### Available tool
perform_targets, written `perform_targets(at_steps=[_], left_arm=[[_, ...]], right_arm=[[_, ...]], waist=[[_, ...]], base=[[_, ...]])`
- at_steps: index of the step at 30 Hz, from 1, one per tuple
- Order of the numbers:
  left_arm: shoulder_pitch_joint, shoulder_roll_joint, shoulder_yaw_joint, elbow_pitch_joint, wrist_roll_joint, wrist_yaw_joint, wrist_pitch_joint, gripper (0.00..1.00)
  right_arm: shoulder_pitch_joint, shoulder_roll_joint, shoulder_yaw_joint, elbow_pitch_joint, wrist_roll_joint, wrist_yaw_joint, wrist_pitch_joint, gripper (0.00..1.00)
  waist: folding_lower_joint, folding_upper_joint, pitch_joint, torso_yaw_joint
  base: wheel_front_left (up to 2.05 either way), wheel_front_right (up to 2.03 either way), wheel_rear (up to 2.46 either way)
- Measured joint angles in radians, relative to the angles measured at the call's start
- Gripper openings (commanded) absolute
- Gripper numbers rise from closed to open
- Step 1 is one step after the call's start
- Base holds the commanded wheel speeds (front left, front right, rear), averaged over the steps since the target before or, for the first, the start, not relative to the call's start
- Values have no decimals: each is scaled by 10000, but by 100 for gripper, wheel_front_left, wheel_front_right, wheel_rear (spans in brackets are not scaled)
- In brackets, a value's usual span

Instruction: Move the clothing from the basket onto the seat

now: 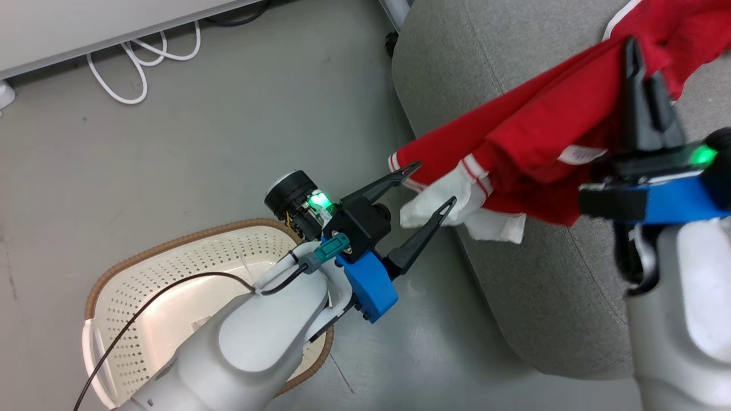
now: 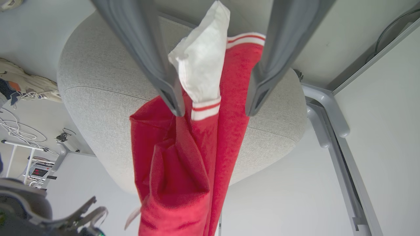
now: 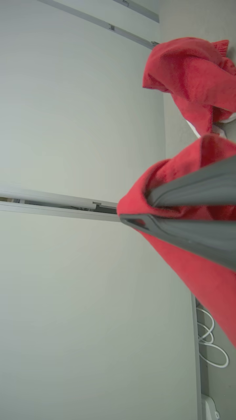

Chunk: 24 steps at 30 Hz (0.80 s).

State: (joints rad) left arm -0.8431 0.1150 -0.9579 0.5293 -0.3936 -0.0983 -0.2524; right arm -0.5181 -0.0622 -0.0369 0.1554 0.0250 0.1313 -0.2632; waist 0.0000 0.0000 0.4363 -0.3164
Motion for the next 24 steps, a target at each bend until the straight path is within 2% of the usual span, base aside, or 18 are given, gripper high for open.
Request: perform_targets(at_steps=[7,12,19,21,24], left_arm=[[-216,405,127,-422,54,178,98,100],[-593,798,167,-903,182,257,428,100],[-1274,1482,236,-1795,460,332,1081,100],[-1466,1641,257,-2069,554,341,1289,100],[-1678,1841,253,-2437,625,341,1524,100]], right_arm=[[-1966,-1415,-982,-1235,-155,0,-6,0],[-3466,-2884,-2337,-1388,-65,0,-10,0],[-5161,-4915,-3741,284,343,0,33,0],[-5409,-5202,-3963,913,441,0,33,0],[-5562,-5246,-4161,1829,345,0,21,0]], waist=[[0,0,580,-44],[0,0,1283,-117],[1,0,2608,-269],[1,0,3013,-319],[1,0,3587,-394]], base=[[0,0,0],[0,0,0],[0,0,0],[0,0,0],[0,0,0]])
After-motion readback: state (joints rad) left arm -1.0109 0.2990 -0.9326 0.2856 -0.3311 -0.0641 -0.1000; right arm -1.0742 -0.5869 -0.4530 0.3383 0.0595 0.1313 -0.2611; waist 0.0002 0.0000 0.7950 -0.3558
